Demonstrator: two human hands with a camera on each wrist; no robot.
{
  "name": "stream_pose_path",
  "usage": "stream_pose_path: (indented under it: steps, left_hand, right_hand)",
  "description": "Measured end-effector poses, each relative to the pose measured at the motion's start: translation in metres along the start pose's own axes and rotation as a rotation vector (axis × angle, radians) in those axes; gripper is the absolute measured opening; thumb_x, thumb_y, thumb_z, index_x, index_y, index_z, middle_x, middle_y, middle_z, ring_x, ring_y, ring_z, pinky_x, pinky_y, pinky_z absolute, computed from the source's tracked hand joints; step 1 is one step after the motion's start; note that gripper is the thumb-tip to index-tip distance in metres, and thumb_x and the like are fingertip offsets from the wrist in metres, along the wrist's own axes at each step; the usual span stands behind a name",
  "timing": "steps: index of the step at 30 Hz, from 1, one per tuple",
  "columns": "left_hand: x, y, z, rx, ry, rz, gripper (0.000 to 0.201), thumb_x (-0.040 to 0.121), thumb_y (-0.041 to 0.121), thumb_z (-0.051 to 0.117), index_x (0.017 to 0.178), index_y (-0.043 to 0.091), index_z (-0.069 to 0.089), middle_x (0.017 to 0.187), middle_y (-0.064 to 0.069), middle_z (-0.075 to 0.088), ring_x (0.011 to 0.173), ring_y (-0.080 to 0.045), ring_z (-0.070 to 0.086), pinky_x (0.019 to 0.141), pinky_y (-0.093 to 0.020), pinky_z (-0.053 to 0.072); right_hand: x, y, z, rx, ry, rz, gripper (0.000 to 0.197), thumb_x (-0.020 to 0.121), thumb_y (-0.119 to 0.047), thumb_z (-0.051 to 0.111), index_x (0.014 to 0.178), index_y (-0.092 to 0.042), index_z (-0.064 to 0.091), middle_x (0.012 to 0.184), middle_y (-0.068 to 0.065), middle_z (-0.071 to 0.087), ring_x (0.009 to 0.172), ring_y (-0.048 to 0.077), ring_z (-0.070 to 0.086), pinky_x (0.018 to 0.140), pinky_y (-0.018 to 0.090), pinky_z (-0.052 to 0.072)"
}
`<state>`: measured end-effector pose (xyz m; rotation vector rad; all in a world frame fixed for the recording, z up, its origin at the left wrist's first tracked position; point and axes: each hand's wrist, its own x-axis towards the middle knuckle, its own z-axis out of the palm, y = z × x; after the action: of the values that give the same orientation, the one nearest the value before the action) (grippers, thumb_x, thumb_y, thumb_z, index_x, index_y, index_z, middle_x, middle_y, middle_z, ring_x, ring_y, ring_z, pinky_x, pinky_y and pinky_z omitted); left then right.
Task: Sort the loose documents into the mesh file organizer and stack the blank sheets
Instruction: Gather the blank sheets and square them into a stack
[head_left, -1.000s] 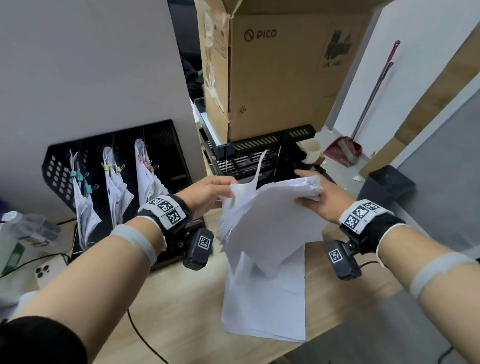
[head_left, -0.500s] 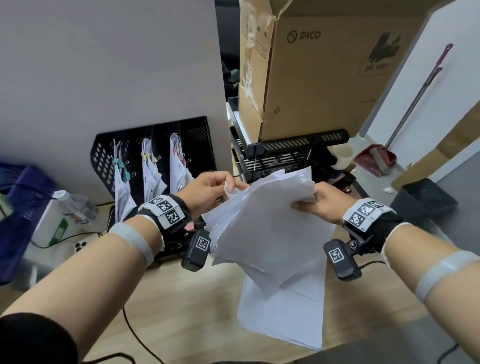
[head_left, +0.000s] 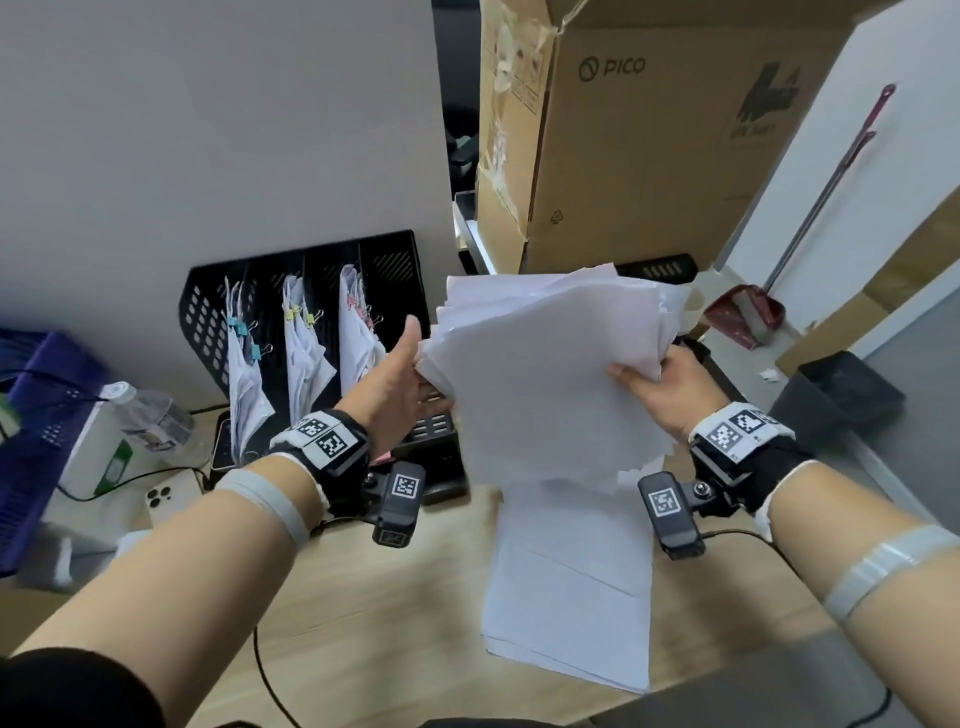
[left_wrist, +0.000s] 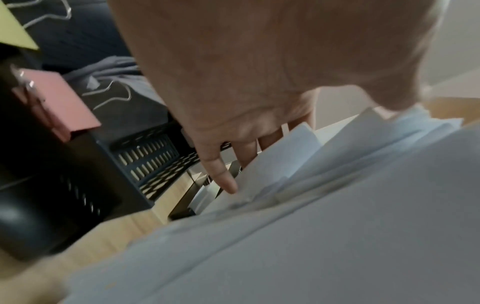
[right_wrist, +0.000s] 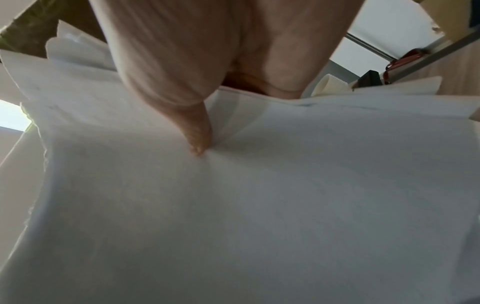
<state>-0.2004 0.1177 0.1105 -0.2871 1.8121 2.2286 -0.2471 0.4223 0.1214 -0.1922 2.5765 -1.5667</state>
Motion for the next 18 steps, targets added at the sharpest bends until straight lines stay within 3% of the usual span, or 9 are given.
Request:
stream_pose_path:
  steps: [2,5,6,8,10,12,14,16,18]
  left_hand:
    - [0.002,-0.009,0.007,-0.018,-0.022,0.004,0.098,0.068,0.093,0.043,0.143,0.03,0.052,0.145,-0.005,0.058,0.136,-0.025,0.051,0.121,-0.051,0.029]
    - [0.009,-0.026,0.019,-0.007,-0.053,0.043,0.123,0.032,0.098,0.061,0.136,0.033,0.054,0.14,-0.001,0.062,0.13,-0.023,0.053,0.118,-0.05,0.032]
    - [0.011,-0.03,0.021,0.015,-0.074,0.062,0.119,0.032,0.096,0.064,0.132,0.033,0.056,0.136,0.0,0.064,0.126,-0.021,0.057,0.114,-0.047,0.038]
    - [0.012,-0.035,0.029,0.094,-0.117,0.119,0.105,0.048,0.087,0.072,0.134,0.029,0.056,0.135,-0.002,0.064,0.125,-0.021,0.059,0.105,-0.04,0.047]
    - [0.015,-0.038,0.036,0.169,-0.131,0.176,0.088,0.07,0.051,0.086,0.142,0.015,0.049,0.138,-0.009,0.063,0.129,-0.026,0.059,0.108,-0.044,0.047]
    - [0.025,-0.042,0.045,0.218,-0.077,0.229,0.064,0.078,0.017,0.085,0.134,0.008,0.056,0.13,-0.013,0.068,0.123,-0.032,0.064,0.107,-0.053,0.048]
    - [0.033,-0.044,0.056,0.186,0.023,0.276,0.046,0.082,0.012,0.081,0.125,0.007,0.065,0.121,-0.014,0.072,0.115,-0.035,0.068,0.103,-0.057,0.05]
    - [0.038,-0.049,0.066,0.104,0.086,0.275,0.044,0.081,0.012,0.08,0.122,0.004,0.066,0.119,-0.016,0.073,0.113,-0.038,0.068,0.101,-0.057,0.052]
    - [0.04,-0.061,0.073,0.088,0.111,0.243,0.047,0.079,0.01,0.081,0.123,0.003,0.065,0.119,-0.017,0.073,0.113,-0.038,0.068,0.1,-0.053,0.054]
  right_hand:
    - [-0.005,-0.001,0.0,0.023,0.064,0.022,0.009,0.091,-0.019,0.066,0.099,-0.014,0.065,0.096,0.006,0.066,0.086,0.015,0.06,0.08,0.027,0.043]
    - [-0.014,0.0,0.0,0.053,0.154,0.051,0.018,0.092,-0.014,0.064,0.108,-0.006,0.066,0.097,0.005,0.063,0.092,0.016,0.058,0.073,0.016,0.04]
    - [-0.017,0.001,-0.001,0.056,0.178,0.063,0.022,0.092,-0.013,0.064,0.111,-0.002,0.066,0.097,0.005,0.062,0.092,0.015,0.057,0.07,0.013,0.039]
    - [-0.022,0.002,-0.003,0.054,0.212,0.088,0.025,0.093,-0.013,0.062,0.113,0.001,0.065,0.097,0.006,0.06,0.092,0.014,0.055,0.067,0.01,0.036]
    - [-0.026,0.006,-0.005,0.061,0.233,0.097,0.026,0.093,-0.013,0.062,0.114,0.003,0.065,0.098,0.007,0.06,0.093,0.014,0.054,0.066,0.009,0.036]
    - [-0.03,0.009,-0.007,0.049,0.226,0.108,0.027,0.093,-0.014,0.062,0.114,0.003,0.064,0.099,0.008,0.061,0.092,0.015,0.055,0.063,0.008,0.037]
    - [-0.036,0.01,-0.006,0.052,0.239,0.118,0.029,0.093,-0.013,0.062,0.119,0.002,0.06,0.1,0.006,0.059,0.093,0.015,0.054,0.055,0.001,0.037]
    - [-0.041,0.014,-0.004,0.123,0.314,0.126,0.039,0.091,-0.004,0.062,0.129,0.0,0.051,0.105,0.003,0.057,0.096,0.015,0.052,0.054,-0.008,0.033]
    - [-0.046,0.029,0.003,0.211,0.41,0.166,0.054,0.085,0.004,0.063,0.135,-0.001,0.044,0.107,0.003,0.059,0.097,0.018,0.055,0.058,-0.006,0.037]
